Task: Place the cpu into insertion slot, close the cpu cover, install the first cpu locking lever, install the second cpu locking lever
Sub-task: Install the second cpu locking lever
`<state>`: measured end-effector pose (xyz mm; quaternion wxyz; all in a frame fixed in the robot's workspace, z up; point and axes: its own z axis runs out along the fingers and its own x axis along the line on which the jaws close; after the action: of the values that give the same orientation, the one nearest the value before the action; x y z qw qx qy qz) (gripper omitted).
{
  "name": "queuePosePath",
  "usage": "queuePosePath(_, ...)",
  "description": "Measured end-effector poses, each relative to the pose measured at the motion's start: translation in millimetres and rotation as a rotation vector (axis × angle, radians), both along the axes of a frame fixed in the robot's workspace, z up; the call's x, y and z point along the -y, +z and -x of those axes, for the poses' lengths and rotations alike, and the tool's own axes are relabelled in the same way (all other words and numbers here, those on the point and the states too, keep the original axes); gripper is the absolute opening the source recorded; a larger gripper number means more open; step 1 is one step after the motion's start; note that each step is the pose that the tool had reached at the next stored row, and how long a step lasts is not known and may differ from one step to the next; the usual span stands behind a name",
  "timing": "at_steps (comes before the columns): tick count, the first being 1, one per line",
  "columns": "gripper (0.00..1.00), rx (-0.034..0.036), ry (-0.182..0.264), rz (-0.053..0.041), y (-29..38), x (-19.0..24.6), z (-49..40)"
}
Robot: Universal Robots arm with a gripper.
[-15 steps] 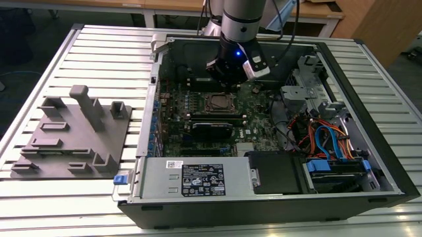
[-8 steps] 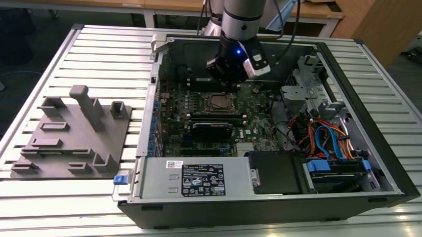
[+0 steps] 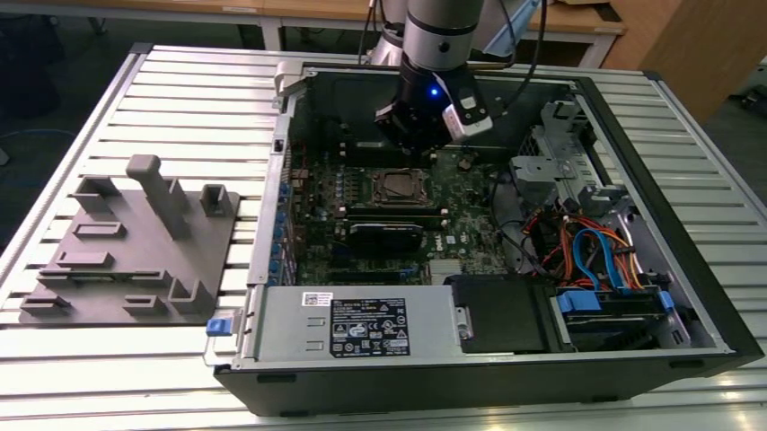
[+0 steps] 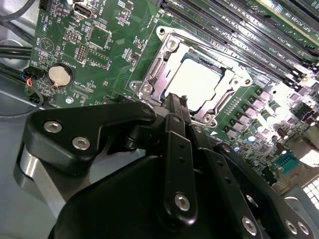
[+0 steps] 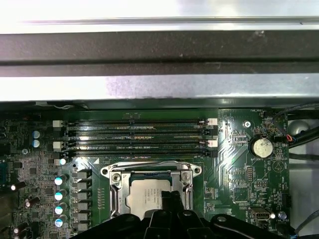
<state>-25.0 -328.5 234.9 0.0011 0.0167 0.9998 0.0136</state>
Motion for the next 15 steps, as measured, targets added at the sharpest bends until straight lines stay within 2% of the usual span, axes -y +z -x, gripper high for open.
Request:
queuePosePath(9, 0.10, 0.0000, 0.000, 0.0000, 0.2, 0.0, 0.0)
queuePosePath(10, 0.10, -0.0006, 0.000, -0.0034, 0.3, 0.2, 0.0)
queuePosePath(12, 0.10, -0.0025, 0.000, -0.0252, 0.2, 1.8, 0.0)
queuePosePath(13, 0.10, -0.0038, 0.000, -0.0317, 0.1, 3.4, 0.0)
queuePosePath(15, 0.10, -0.0064, 0.000, -0.0366, 0.2, 7.0, 0.0)
